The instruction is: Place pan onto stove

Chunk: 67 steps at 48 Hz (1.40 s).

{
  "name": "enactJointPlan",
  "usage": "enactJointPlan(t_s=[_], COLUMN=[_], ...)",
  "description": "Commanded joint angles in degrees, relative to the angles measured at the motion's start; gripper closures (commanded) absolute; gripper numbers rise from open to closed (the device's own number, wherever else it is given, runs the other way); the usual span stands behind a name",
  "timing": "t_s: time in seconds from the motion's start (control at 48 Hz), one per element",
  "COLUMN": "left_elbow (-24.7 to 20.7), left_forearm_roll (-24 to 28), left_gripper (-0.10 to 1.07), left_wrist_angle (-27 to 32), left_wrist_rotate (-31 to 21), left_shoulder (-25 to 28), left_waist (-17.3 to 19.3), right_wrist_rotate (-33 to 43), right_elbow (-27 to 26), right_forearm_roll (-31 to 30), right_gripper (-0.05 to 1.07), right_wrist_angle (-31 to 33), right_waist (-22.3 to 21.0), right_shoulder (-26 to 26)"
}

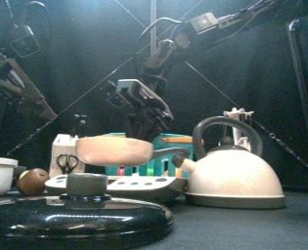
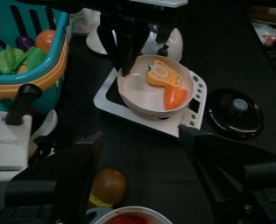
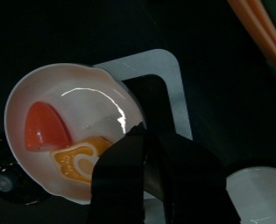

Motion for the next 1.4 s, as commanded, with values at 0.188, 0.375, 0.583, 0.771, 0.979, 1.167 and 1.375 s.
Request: enactJointPlan(t_s=[0.188,0.375,0.583,0.771,0.979,1.167,1.375], left_elbow=[-0.9,-0.9,-1.0,-1.1,-1.0,-0.6,-0.6], left_forearm_roll=[2.0,2.9,3.8,3.6,2.5,2.1,1.6], left_gripper=[-0.03,-0.03,-0.03,-0.03,-0.03,-0.03,-0.03], left_wrist_angle=[0.4,0.4,0.4,0.5,0.5,0.5,0.5], left_wrist_rotate=[0.1,0.2,0.1,0.0,0.0,0.0,0.0], left_shoulder=[0.1,0.0,-0.4,-0.4,-0.4,-0.4,-0.4], left_waist=[1.0,1.0,1.0,1.0,0.8,0.9,0.8], right_wrist_rotate=[-0.1,0.0,-0.1,0.1,-0.4,-0.5,-0.5], right_elbow=[-1.9,-2.9,-4.3,-4.7,-4.7,-4.7,-4.6], right_forearm_roll=[-0.5,-1.0,-1.1,-1.7,-2.0,-2.5,-2.5], right_gripper=[0.56,0.56,0.56,0.56,0.56,0.56,0.54], right_wrist_angle=[-0.8,-0.4,0.6,1.4,2.2,3.0,3.4], right_waist=[-0.2,-0.2,-0.2,0.1,0.0,-0.2,-0.2], right_shoulder=[-1.1,-0.5,0.4,0.8,1.1,1.1,1.1])
